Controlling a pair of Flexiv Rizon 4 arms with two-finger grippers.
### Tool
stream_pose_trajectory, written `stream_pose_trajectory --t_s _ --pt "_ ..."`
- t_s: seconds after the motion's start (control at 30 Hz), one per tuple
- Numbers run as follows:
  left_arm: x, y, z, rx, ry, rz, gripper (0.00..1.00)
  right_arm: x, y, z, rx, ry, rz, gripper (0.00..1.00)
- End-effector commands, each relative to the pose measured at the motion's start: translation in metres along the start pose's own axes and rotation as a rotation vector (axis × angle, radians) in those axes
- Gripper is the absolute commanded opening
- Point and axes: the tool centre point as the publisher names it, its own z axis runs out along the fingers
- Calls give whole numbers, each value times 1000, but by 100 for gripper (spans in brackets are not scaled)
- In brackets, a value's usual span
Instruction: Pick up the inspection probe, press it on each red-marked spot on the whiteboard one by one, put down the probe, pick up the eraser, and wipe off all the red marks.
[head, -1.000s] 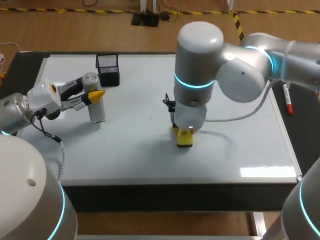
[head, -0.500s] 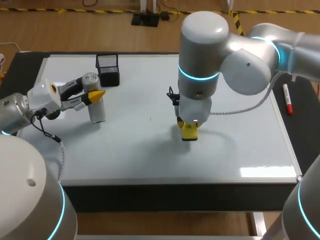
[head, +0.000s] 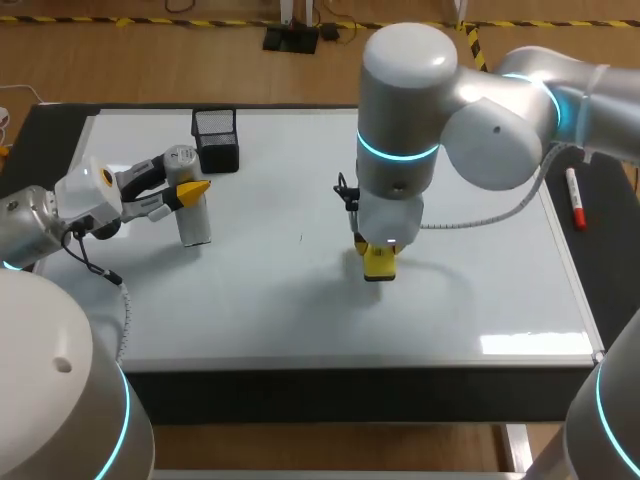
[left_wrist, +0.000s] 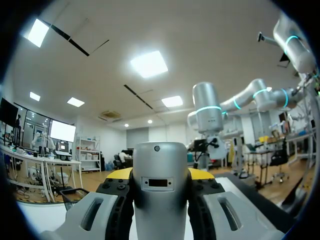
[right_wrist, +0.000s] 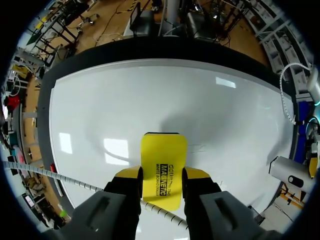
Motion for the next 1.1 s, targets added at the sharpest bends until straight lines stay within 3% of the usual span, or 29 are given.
stream_pose_trajectory --t_s 0.03,0.5,0.77,1.1 --pt "0 -1 0 1 0 1 0 8 -23 -3 -11 -4 13 0" --pt "0 -1 0 1 0 1 0 59 -130 -3 -11 38 80 0" --pt "0 -1 0 1 0 1 0 80 -174 -12 25 47 97 0" --pt "0 -1 0 1 0 1 0 102 -219 -3 21 40 64 0"
